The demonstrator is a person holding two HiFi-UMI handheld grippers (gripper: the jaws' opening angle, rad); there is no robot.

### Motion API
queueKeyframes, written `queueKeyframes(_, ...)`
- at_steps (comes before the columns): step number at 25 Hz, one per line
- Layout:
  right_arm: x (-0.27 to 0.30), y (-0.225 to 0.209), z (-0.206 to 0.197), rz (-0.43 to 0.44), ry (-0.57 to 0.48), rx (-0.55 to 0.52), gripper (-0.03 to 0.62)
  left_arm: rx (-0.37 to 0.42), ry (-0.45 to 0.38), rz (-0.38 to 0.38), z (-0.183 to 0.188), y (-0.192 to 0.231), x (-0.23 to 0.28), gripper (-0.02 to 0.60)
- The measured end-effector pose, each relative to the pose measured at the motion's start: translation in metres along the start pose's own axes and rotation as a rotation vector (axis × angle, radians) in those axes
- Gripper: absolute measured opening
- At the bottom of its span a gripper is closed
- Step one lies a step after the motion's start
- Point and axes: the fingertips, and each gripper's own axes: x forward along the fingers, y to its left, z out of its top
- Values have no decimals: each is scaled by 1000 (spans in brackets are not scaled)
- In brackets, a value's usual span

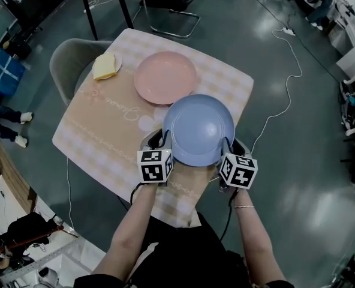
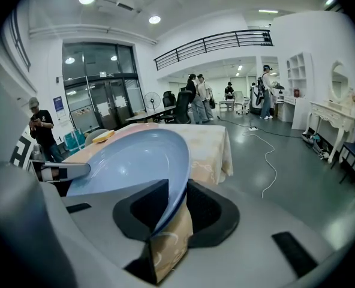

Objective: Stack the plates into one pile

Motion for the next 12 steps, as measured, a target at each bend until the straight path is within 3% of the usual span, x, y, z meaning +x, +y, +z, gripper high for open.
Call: queueKeyframes(12, 7, 1, -6, 8, 19, -21, 103, 50, 17, 7, -4, 0, 2, 98)
